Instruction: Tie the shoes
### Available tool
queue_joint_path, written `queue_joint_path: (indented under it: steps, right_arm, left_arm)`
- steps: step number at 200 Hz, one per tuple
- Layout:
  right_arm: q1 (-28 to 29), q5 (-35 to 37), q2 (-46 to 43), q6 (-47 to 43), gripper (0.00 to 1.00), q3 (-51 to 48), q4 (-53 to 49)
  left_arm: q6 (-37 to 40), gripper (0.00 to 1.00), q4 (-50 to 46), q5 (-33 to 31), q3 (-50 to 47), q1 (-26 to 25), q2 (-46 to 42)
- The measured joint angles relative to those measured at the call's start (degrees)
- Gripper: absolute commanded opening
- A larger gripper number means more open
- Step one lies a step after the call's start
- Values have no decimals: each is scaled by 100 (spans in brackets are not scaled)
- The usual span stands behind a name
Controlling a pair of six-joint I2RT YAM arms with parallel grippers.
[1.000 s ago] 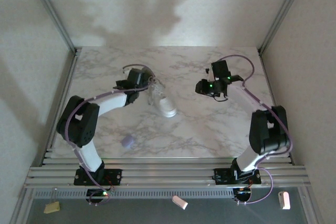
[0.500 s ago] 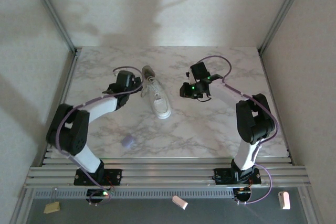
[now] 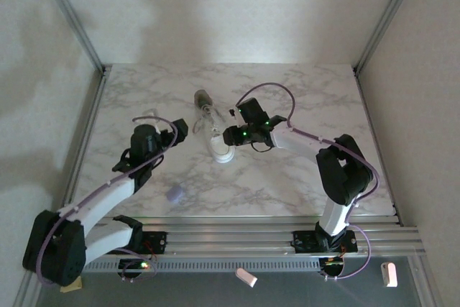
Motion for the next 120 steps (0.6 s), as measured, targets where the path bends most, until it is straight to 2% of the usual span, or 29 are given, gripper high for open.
queue_joint_path:
  steps: [57,93,120]
  right_arm:
    - [70,-66,439,-444,46,1106,-2]
    - [184,-90,1023,-573,45,1902,-131]
    - [195,-87,1311,-693,45,2133,-382]
  left_arm:
    - [-660,100,258,866,-778,570,-772]
    - [-734,100,273,1099,-782,728,-903]
    - [-734,100,273,1187,-782,780,-960]
